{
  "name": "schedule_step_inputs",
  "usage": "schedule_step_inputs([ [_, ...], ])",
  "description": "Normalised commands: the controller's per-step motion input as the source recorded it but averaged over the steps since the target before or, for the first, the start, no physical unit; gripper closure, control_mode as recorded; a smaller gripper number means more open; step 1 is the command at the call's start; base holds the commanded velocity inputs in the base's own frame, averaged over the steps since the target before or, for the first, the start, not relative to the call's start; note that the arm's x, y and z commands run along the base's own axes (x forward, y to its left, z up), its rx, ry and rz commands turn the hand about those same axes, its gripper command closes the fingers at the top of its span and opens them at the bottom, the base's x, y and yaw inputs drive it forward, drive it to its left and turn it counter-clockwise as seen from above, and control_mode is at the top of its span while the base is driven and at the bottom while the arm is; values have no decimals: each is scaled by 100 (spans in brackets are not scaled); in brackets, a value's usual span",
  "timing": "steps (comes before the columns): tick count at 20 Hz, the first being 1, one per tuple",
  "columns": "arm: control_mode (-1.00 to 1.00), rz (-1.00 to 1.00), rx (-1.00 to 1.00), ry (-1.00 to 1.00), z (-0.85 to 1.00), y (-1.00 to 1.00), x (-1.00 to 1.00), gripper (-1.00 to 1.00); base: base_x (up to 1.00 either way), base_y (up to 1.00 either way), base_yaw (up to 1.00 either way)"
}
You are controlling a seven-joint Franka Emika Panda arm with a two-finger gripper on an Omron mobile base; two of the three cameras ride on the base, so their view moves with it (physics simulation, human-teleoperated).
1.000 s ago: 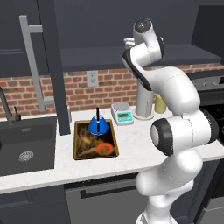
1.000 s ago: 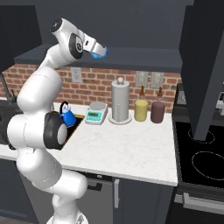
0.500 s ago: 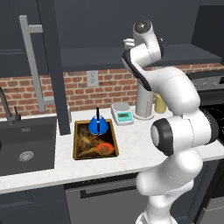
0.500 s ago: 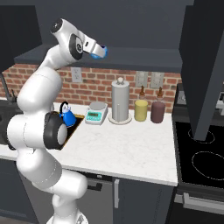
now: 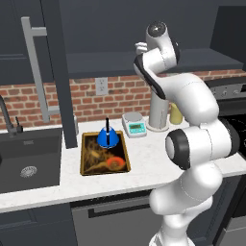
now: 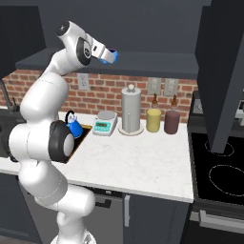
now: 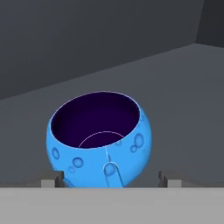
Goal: Pick the kettle from the counter and place it on the tray. Then pick the mug from the cabinet and place it on the tray. Then close the cabinet doors.
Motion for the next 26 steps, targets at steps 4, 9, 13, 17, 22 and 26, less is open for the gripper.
schedule_step_inputs([
  [4,-100,0,2,0,0,0,2,100,0,0,0],
  [9,-100,0,0,0,-2,0,-1,100,0,0,0],
  [13,-100,0,0,0,-5,-1,0,100,0,0,0],
  [17,-100,1,4,0,-4,0,-16,100,0,0,0],
  [22,-100,17,9,0,0,0,-82,100,0,0,0],
  [26,-100,28,6,0,-1,2,-100,100,0,0,0],
])
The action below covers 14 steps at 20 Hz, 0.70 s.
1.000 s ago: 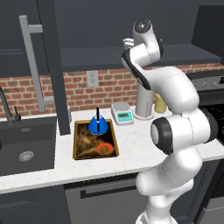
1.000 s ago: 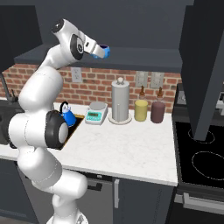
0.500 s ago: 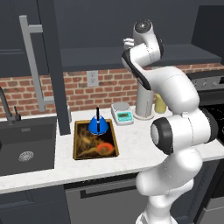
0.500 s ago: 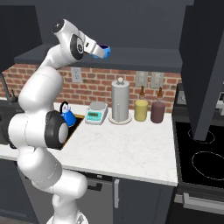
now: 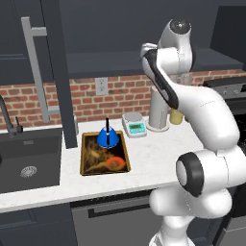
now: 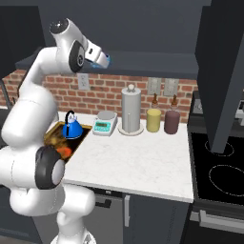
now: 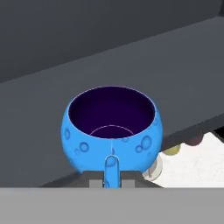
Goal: Pick the kettle from the counter and place it on the tray. Then pick the mug from the cabinet and place it on the tray. Then close the cabinet doors.
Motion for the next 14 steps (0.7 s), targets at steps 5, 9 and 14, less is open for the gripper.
schedule_step_inputs([
  [5,-100,33,0,0,-3,7,-100,100,0,0,0],
  [9,-100,43,0,0,0,8,-100,100,0,0,0],
  [14,-100,42,0,3,-3,22,-100,100,0,0,0],
])
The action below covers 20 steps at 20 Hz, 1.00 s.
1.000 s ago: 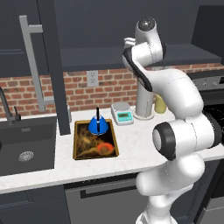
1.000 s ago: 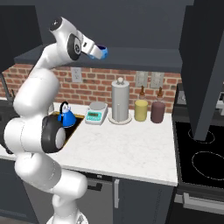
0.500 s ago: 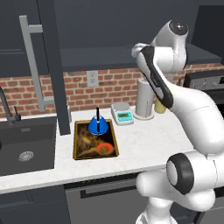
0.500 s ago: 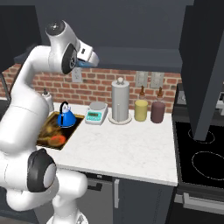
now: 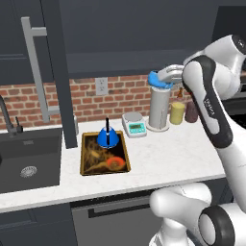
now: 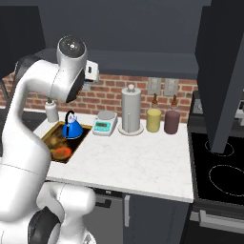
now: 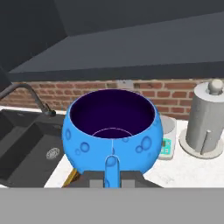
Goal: Pick the kettle from the counter and place it on the tray. Then pick the mug from the cabinet and place it on the tray. Then close the cabinet doors.
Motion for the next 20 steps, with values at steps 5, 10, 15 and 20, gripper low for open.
schedule_step_inputs([
  [5,-100,50,0,3,-26,29,-99,100,0,0,0],
  [10,-100,58,-2,0,-65,36,-88,100,0,0,0],
  [15,-100,44,-1,0,-98,38,-47,100,0,0,0],
  [20,-100,29,0,0,-98,36,-1,100,0,0,0],
])
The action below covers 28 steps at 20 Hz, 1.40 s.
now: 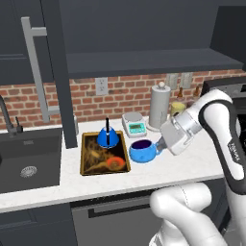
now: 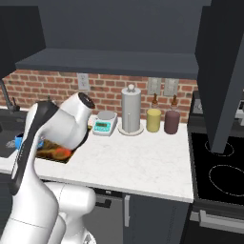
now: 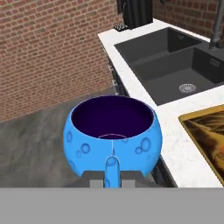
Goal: Pick the kettle from the counter and place it on the tray. Then pick the mug from the cabinet and place it on the tray. Then close the cabinet doors.
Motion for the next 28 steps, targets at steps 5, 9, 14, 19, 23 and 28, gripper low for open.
schedule_step_inputs([
  [5,-100,2,0,0,-59,14,69,100,0,0,0],
  [9,-100,0,1,-1,-42,13,74,100,0,0,0],
  [14,-100,6,5,0,-30,9,70,100,0,0,0],
  [19,-100,9,0,0,-31,29,80,100,0,0,0],
  [23,-100,11,0,0,-32,25,69,100,0,0,0],
  [28,-100,8,0,0,-26,17,61,100,0,0,0],
])
